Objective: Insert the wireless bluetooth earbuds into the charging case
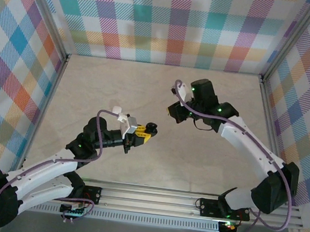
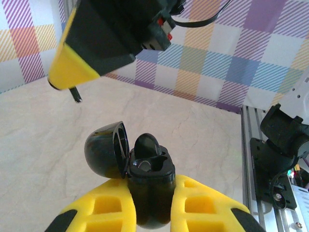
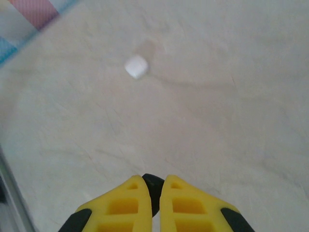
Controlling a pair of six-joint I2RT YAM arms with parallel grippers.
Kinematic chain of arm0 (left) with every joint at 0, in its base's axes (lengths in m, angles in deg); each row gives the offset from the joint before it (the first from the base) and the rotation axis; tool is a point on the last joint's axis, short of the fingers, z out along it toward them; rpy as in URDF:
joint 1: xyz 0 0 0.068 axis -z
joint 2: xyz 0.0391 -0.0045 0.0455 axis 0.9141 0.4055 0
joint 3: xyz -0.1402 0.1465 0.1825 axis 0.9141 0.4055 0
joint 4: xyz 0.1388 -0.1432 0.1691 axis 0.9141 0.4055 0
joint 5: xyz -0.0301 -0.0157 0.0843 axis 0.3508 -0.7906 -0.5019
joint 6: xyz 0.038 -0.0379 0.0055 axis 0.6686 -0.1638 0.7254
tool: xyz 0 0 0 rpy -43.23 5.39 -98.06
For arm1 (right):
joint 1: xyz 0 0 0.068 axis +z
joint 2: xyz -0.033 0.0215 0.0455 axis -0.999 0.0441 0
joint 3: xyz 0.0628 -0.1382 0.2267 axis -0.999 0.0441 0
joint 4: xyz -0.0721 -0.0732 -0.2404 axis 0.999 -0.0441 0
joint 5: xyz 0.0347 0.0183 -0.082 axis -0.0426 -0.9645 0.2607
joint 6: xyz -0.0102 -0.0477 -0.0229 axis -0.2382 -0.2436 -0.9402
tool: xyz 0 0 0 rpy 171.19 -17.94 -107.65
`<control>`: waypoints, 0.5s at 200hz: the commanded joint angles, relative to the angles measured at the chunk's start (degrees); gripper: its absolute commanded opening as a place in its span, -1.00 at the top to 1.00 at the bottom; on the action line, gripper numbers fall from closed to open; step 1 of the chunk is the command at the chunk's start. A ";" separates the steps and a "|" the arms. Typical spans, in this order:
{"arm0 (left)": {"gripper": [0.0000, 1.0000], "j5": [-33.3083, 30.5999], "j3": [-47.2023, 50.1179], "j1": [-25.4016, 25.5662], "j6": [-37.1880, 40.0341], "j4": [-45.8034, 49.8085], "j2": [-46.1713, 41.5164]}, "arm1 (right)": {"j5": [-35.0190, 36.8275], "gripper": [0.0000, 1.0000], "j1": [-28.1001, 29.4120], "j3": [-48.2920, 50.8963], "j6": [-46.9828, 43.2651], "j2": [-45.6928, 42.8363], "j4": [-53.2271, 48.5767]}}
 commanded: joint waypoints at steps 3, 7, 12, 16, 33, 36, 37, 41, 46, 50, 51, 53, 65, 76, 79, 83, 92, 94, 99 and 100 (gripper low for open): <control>1.00 1.51 -1.84 0.76 0.09 -6.21 2.21 | -6.49 0.86 0.56 2.72 2.82 -5.28 5.95; 1.00 1.49 -1.79 0.75 -0.14 -6.99 2.47 | -6.93 0.86 0.69 3.03 2.90 -5.96 6.50; 1.00 1.68 -1.73 0.76 -0.54 -7.93 2.78 | -7.35 0.86 0.89 3.35 2.99 -6.87 7.18; 1.00 1.65 -1.73 0.76 -0.89 -8.70 3.09 | -7.81 0.86 1.06 3.73 3.03 -7.59 7.72; 1.00 1.77 -1.99 0.76 -2.14 -11.13 4.20 | -9.65 0.85 1.75 5.09 3.33 -10.23 10.46; 1.00 1.86 -2.06 0.76 -2.25 -11.36 4.46 | -10.07 0.85 1.91 5.44 3.30 -10.75 10.97; 1.00 1.88 -2.16 0.72 -2.33 -11.44 4.49 | -10.17 0.85 1.94 5.55 3.30 -10.84 11.17; 1.00 1.95 -2.24 0.71 -2.44 -11.72 4.71 | -10.57 0.85 2.23 5.93 3.30 -11.46 11.74; 1.00 2.02 -2.41 0.76 -2.59 -12.07 4.98 | -11.02 0.85 2.49 6.35 3.30 -12.10 12.51; 1.00 2.00 -2.43 0.76 -2.78 -12.40 5.19 | -11.21 0.85 2.69 6.59 3.23 -12.51 13.06; 1.00 2.00 -2.48 0.76 -2.85 -12.49 5.21 | -11.27 0.85 2.77 6.65 3.22 -12.60 13.23; 1.00 2.00 -2.51 0.76 -2.89 -12.66 5.26 | -11.36 0.85 2.94 6.77 3.17 -12.84 13.46; 1.00 1.50 -2.45 0.76 -3.54 -14.08 5.80 | -11.60 0.85 3.67 7.07 2.42 -13.62 14.11; 1.00 0.94 -2.44 0.75 -4.29 -15.42 6.22 | -11.52 0.85 4.31 6.91 1.69 -14.00 14.11; 1.00 0.87 -2.44 0.76 -4.46 -15.73 6.33 | -11.45 0.85 4.48 6.82 1.52 -14.07 14.03; 1.00 0.74 -2.53 0.76 -4.74 -16.03 6.42 | -11.45 0.85 4.72 6.73 1.25 -14.21 13.94; 1.00 0.59 -2.75 0.76 -5.07 -16.62 6.66 | -11.51 0.85 5.23 6.53 0.73 -14.34 13.78; 1.00 0.59 -2.82 0.76 -5.11 -16.73 6.68 | -11.51 0.85 5.34 6.52 0.63 -14.40 13.75; 1.00 0.57 -3.00 0.76 -5.13 -16.79 6.73 | -11.49 0.85 5.61 6.54 0.43 -14.52 13.74; 1.00 0.58 -3.07 0.76 -5.17 -16.79 6.77 | -11.50 0.85 5.68 6.54 0.37 -14.57 13.70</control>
